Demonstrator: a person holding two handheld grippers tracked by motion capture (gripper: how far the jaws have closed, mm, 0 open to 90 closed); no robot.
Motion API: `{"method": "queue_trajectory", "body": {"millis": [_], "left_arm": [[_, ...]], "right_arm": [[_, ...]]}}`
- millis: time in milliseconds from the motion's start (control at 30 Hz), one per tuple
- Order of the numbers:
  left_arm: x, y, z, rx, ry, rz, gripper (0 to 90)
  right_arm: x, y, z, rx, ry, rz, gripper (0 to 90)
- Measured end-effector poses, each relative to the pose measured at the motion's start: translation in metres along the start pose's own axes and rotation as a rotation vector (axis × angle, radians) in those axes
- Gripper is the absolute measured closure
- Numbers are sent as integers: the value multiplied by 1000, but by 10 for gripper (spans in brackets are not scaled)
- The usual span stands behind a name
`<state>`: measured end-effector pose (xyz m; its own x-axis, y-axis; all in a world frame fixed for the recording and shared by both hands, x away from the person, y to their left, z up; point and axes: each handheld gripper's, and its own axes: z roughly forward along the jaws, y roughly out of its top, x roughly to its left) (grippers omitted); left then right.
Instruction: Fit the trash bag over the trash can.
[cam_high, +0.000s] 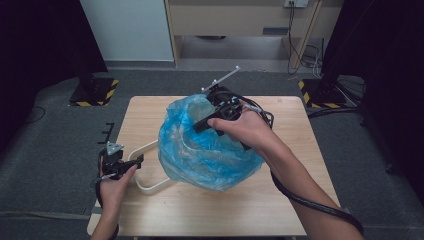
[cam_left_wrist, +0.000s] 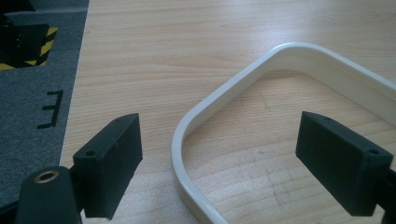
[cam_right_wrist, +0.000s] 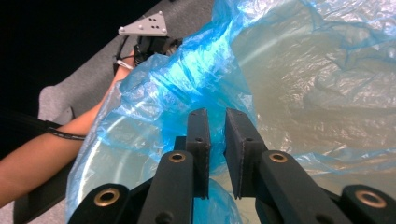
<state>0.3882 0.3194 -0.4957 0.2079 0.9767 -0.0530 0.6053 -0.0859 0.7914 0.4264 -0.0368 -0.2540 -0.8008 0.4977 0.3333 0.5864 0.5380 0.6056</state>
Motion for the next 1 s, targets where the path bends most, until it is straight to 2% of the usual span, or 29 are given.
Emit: {"method": "queue_trajectory", "body": {"millis": [433, 667, 1000], "left_arm": [[0, 0, 0, 0, 0, -1, 140], [0, 0, 0, -1, -1, 0, 140], [0, 1, -1, -4, 0, -3, 140]], "right_arm": [[-5, 1, 9, 38, -19, 19, 780], [-5, 1, 10, 49, -27, 10, 756], [-6, 6, -9, -31, -22, 32, 724]]}}
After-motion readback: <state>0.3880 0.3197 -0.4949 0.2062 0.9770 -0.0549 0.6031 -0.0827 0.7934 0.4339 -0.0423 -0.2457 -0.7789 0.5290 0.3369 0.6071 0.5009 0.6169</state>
